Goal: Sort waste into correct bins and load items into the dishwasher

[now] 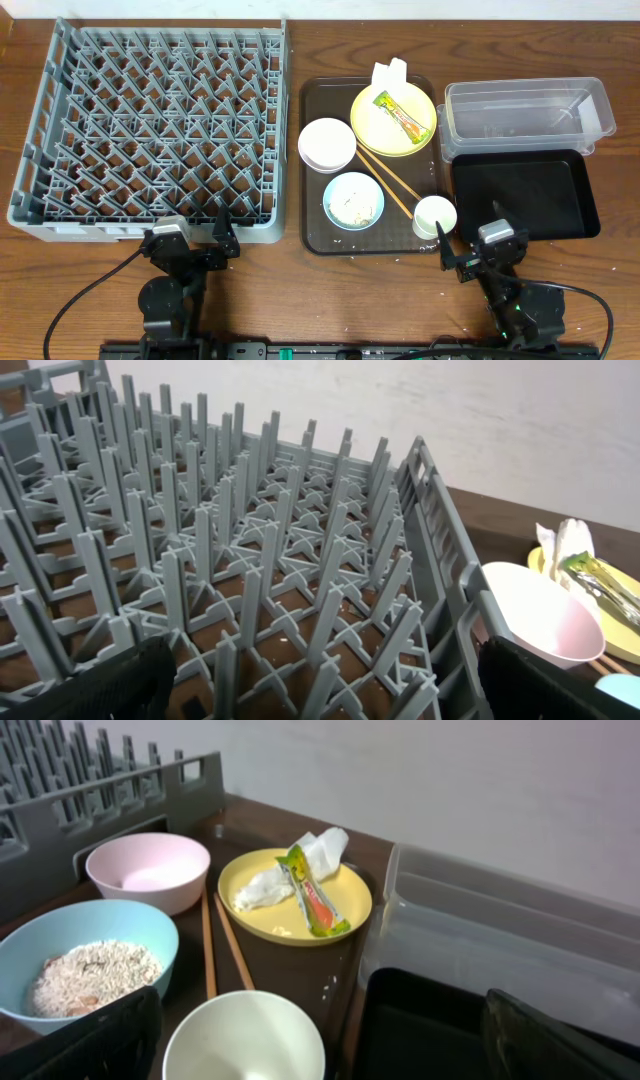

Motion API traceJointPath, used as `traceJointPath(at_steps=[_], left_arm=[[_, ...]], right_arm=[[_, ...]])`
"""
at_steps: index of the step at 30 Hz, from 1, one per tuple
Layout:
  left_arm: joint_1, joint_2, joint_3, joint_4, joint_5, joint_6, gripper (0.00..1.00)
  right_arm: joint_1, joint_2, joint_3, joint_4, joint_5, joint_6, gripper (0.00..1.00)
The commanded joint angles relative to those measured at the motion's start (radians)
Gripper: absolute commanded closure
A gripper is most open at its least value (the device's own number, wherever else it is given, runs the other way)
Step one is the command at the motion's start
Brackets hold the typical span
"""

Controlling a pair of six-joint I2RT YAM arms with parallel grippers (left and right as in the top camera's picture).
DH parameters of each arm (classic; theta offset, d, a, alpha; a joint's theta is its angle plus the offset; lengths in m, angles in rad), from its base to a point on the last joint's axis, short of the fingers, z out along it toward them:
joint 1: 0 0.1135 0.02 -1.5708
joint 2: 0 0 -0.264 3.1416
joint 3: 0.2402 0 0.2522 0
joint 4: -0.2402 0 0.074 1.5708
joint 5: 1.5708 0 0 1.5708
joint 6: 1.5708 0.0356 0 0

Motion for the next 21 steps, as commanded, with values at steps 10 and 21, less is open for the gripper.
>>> traceJointPath(at_steps=[10, 21], left_arm=[[0.005, 0.0, -0.016, 0.014, 0.081, -0.01, 0.02], [0.005, 0.0, 0.024, 0.055, 0.08, -0.009, 0.02]], right_arm=[[-0.009, 0.007, 0.057, 0.107, -0.034, 0.034, 0.01], [-0.009, 0.289, 0.316, 0.064, -0.117, 0.049, 0.01]])
